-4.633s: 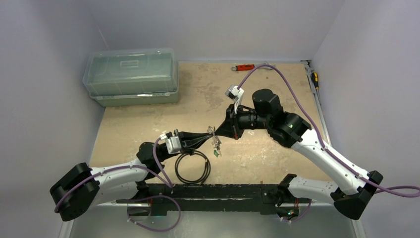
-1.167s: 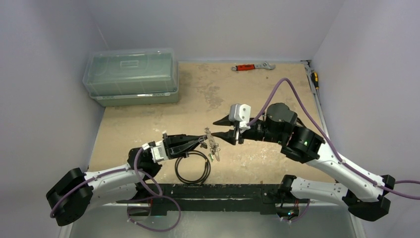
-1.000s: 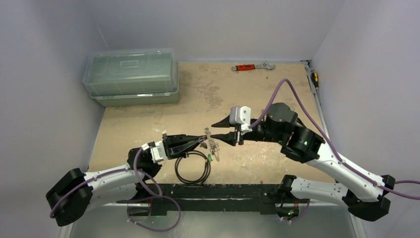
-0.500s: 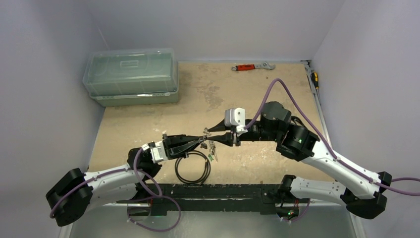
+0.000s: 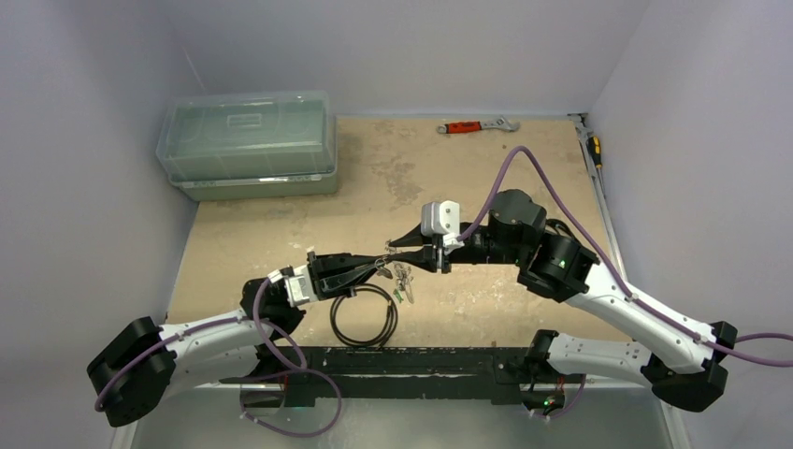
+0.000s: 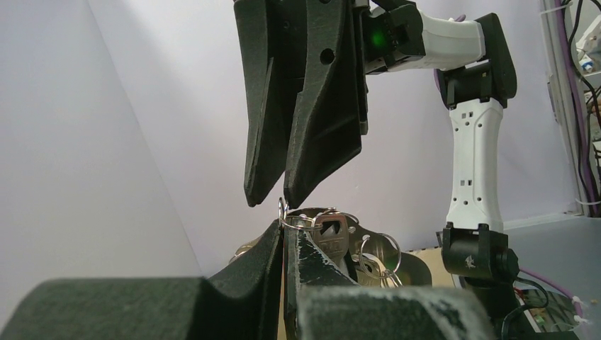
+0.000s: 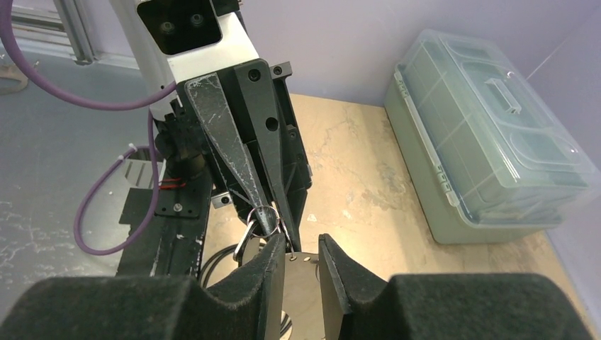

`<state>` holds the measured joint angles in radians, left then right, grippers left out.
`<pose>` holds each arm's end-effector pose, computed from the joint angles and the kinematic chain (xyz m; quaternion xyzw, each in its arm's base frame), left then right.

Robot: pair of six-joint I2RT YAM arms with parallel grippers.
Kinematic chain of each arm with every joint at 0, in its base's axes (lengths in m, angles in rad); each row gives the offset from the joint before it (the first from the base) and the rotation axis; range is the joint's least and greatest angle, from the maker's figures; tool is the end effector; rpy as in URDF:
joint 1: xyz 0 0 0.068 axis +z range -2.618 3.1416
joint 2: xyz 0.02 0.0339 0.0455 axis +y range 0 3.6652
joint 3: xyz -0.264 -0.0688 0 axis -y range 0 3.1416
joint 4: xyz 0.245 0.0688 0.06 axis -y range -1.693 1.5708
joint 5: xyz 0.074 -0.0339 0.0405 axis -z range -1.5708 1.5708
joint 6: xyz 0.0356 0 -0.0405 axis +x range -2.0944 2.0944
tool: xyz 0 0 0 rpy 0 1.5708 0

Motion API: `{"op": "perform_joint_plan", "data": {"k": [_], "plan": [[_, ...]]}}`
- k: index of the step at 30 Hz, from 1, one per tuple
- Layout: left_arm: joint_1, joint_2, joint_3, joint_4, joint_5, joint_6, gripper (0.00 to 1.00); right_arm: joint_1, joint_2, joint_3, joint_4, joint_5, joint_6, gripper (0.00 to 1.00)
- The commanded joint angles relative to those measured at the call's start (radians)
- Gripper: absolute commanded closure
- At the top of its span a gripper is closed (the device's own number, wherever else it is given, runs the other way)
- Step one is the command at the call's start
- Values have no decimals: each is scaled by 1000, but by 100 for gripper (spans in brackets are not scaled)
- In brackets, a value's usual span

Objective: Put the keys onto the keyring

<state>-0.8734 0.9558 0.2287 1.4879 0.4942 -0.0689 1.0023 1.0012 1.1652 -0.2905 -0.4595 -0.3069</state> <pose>0.0942 -0.1388 0.2837 0.3564 0.2635 -0.4904 0.7503 0.1022 0.1893 0.4217 -0.5643 0.4880 0.3800 0.5469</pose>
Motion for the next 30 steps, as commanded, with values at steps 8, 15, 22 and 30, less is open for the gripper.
{"op": "perform_joint_plan", "data": {"k": [8,15,22,30], "plan": [[-3,-8,19,96,-27,-24,100,4,21,23,-27,-50,-15,68],[-3,-16,24,73,-29,-22,100,4,18,19,-18,-37,-16,68],[-3,-29,29,48,-58,-38,100,7,41,33,-49,-19,-33,67],[-3,-43,32,19,-68,-48,100,7,4,18,-30,-5,-35,65]]}}
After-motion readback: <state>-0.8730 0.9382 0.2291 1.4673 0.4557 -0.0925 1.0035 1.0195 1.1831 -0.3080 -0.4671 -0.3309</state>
